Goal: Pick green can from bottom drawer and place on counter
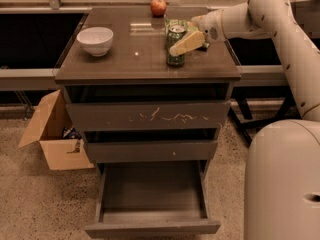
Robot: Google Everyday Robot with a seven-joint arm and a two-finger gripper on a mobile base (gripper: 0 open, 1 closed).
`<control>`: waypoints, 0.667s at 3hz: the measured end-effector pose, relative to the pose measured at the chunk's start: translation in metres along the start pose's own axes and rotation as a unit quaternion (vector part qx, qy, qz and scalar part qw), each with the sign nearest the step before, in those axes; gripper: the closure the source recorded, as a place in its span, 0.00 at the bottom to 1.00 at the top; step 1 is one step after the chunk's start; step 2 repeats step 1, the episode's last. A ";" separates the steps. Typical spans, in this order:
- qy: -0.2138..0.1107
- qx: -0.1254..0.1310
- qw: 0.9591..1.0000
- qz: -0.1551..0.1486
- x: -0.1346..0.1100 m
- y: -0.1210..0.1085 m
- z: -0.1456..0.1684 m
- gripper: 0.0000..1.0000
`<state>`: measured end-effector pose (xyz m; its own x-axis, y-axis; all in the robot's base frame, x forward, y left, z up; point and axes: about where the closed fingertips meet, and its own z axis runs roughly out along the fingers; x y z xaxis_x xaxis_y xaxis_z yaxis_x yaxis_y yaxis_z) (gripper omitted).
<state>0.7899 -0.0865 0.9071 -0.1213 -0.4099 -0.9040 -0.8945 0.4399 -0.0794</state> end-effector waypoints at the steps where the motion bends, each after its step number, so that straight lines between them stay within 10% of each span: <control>1: -0.012 0.035 0.999 -0.020 -0.014 -0.009 -0.027 0.00; 2: -0.012 0.035 0.999 -0.020 -0.014 -0.009 -0.027 0.00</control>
Offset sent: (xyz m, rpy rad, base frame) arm 0.0000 0.0000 0.0000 0.0000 0.0000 0.0000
